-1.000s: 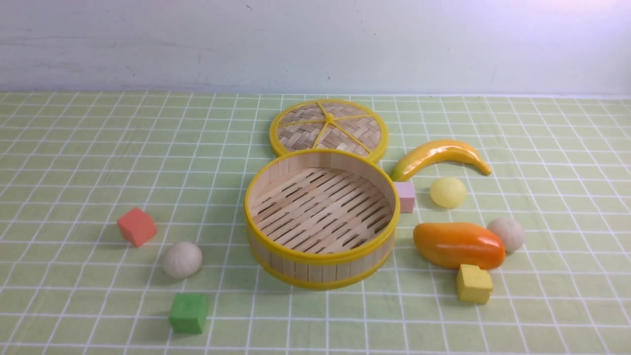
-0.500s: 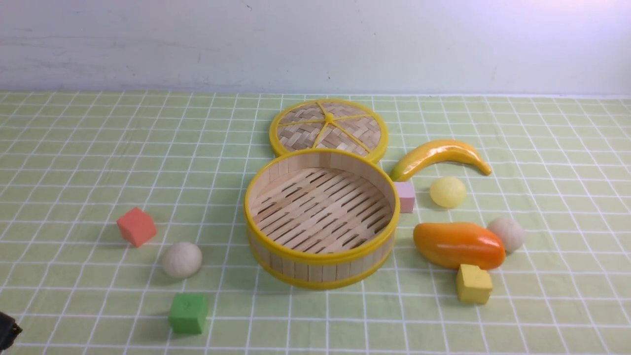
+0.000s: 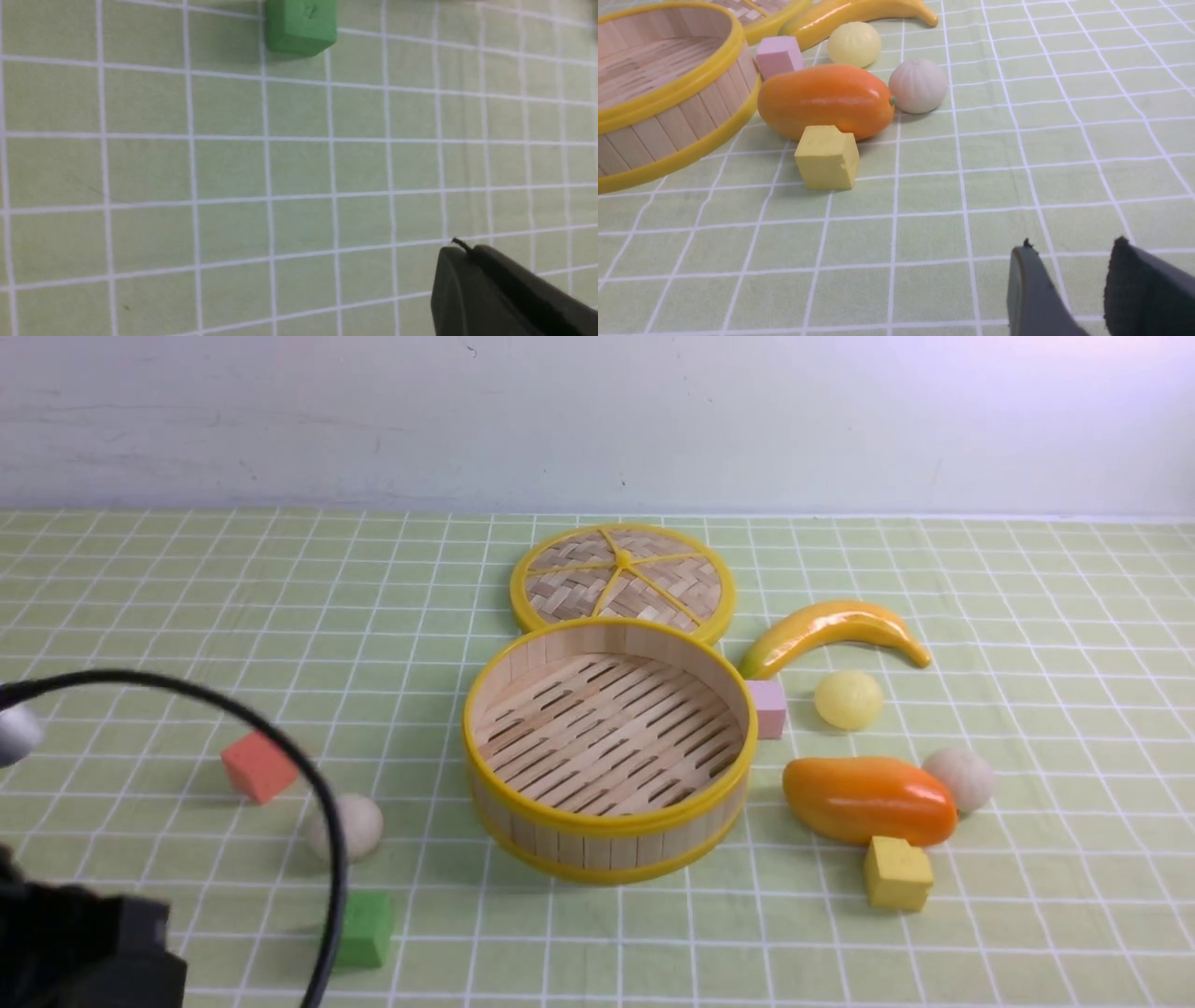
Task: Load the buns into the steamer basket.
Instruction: Use the left arm to grab a steamed stuffed bun
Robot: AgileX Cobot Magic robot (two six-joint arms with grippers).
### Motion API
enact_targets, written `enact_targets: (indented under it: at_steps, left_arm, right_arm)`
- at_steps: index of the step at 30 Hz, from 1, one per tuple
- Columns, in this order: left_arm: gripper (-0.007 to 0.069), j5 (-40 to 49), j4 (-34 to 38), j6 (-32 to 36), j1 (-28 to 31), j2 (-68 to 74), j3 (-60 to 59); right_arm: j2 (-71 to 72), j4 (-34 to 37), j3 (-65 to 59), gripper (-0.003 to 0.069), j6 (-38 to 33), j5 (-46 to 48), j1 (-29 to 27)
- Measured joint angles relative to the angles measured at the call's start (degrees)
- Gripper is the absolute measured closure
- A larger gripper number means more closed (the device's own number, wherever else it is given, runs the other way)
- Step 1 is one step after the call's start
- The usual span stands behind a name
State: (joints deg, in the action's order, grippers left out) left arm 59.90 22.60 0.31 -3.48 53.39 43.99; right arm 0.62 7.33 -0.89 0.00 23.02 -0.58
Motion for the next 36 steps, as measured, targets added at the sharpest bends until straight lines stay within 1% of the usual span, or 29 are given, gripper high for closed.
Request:
enact_targets:
  at_steps: [1,4,8,9,10,11,12,13,14,15,17,20,22,27,29,30,33,36]
  left_arm:
    - [0.0638,-0.60,-0.14,1.29,0.00,5.87,2.75]
    - [0.0638,-1.41,0.27,1.74,-0.64,11.44,5.69]
    - [0.0638,-3.92,-2.12,0.35,-8.47,17.78,10.79]
    - [0.0638,-4.22,-2.70,-0.31,-9.39,18.23,11.16]
    - [0.0638,-5.32,-6.24,-2.70,-13.10,20.12,12.69]
    - [0.0638,-5.83,-8.61,-4.36,-14.59,21.43,13.48]
    - [0.0638,-5.83,-9.10,-4.73,-14.59,21.70,13.65]
    - [0.0638,-6.63,-12.77,-7.71,-15.92,24.36,14.94]
    - [0.0638,-6.69,-13.21,-8.12,-15.97,24.36,15.10]
    - [0.0638,-7.02,-16.26,-10.74,-16.17,26.94,16.46]
    - [0.0638,-7.19,-19.88,-13.01,-15.82,30.44,18.70]
    - [0.0636,-7.49,-21.55,-13.64,-14.79,34.78,21.54]
    - [0.0620,-7.37,-21.61,-13.02,-13.21,38.77,24.30]
    - [0.0508,-6.42,-21.39,-10.26,-9.40,46.04,28.24]
    - [0.0473,-6.50,-21.35,-9.50,-9.01,47.48,28.75]
    - [0.0427,-7.15,-21.16,-8.66,-8.87,48.78,29.02]
    - [0.0359,-10.34,-20.85,-7.81,-8.87,50.20,29.15]
    - [0.0342,-12.86,-20.72,-7.67,-8.87,51.15,29.15]
  right_arm:
    - [0.00,0.00,0.00,0.0420,0.00,0.00,0.00]
    - [0.00,0.00,0.00,0.0420,0.00,0.00,0.00]
    - [0.00,0.00,0.00,0.0420,0.00,0.00,0.00]
    - [0.00,0.00,0.00,0.0420,0.00,0.00,0.00]
    - [0.00,0.00,0.00,0.0420,0.00,0.00,0.00]
    - [0.00,0.00,0.00,0.0420,0.00,0.00,0.00]
    - [0.00,0.00,0.00,0.0420,0.00,0.00,0.00]
    - [0.00,0.00,0.00,0.0420,0.00,0.00,0.00]
    - [0.00,0.00,0.00,0.0420,0.00,0.00,0.00]
    - [0.00,0.00,0.00,0.0420,0.00,0.00,0.00]
    - [0.00,0.00,0.00,0.0420,0.00,0.00,0.00]
    - [0.00,0.00,0.00,0.0420,0.00,0.00,0.00]
    - [0.00,0.00,0.00,0.0420,0.00,0.00,0.00]
    - [0.00,0.00,0.00,0.0420,0.00,0.00,0.00]
    - [0.00,0.00,0.00,0.0420,0.00,0.00,0.00]
    - [0.00,0.00,0.00,0.0420,0.00,0.00,0.00]
    - [0.00,0.00,0.00,0.0420,0.00,0.00,0.00]
    - [0.00,0.00,0.00,0.0420,0.00,0.00,0.00]
